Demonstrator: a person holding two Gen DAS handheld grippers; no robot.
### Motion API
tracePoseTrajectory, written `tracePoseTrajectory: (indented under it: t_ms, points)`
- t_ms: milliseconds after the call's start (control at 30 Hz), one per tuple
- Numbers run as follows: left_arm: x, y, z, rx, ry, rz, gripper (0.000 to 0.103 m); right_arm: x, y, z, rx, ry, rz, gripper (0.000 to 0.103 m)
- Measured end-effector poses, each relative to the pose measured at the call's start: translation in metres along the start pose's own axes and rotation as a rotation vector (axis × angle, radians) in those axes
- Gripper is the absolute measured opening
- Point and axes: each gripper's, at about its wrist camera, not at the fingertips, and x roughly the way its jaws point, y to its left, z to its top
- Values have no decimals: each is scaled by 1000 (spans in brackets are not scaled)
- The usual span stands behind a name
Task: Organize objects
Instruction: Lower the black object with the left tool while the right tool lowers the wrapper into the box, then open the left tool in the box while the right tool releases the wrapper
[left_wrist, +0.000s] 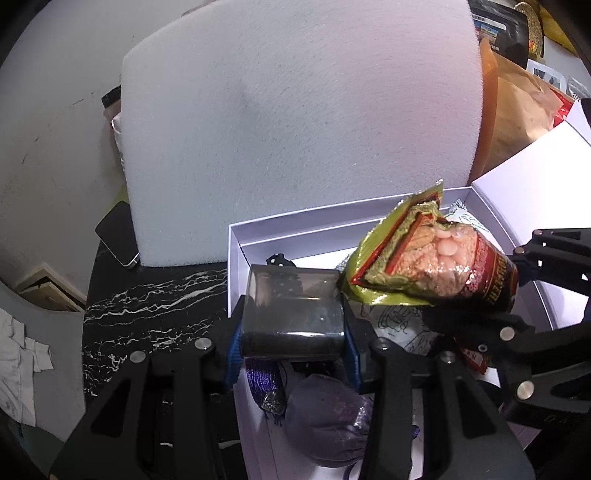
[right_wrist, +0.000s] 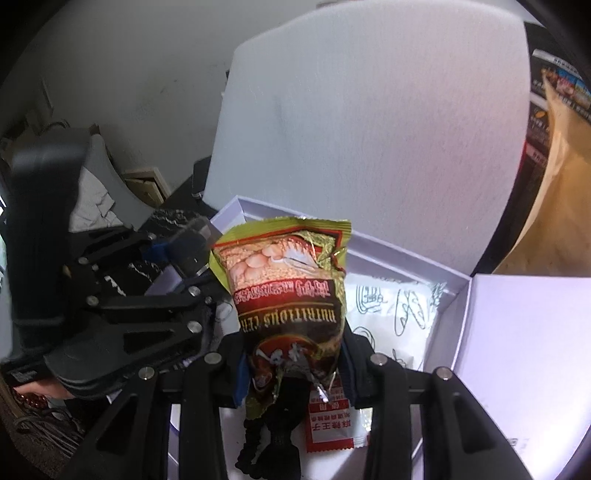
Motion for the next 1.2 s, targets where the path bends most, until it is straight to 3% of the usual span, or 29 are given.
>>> tracePoseTrajectory:
  t_ms: [333,533,600,800,900,967,1133,1200]
  points:
    - [4,3,-2,-1,1,-2,42,1,-4,-4,10,9,-44,40]
    - [3,6,0,-12,-6,-18,43,-2,-4,-3,1,15,-33,51]
    - [1,5,1,-12,-8,-18,43,-5,-5,-3,-1,18,-45,62]
    - [-8,8,3,-1,-24,-20,43,-29,-19,-4,45,-47,-84,63]
    - [-21,8,4,11,-66,25,43,-33,-20,1,59,-90,-95,63]
    - [-27,10,4,14,-82,36,43,-38,-21,2,69,-122,-112,59]
    - [-25,22,3,-26,-63,32,42,-40,-25,2,80,-149,-120,27]
    - [-25,26,4,-34,-63,17,42,-40,-23,2,74,-158,-133,26]
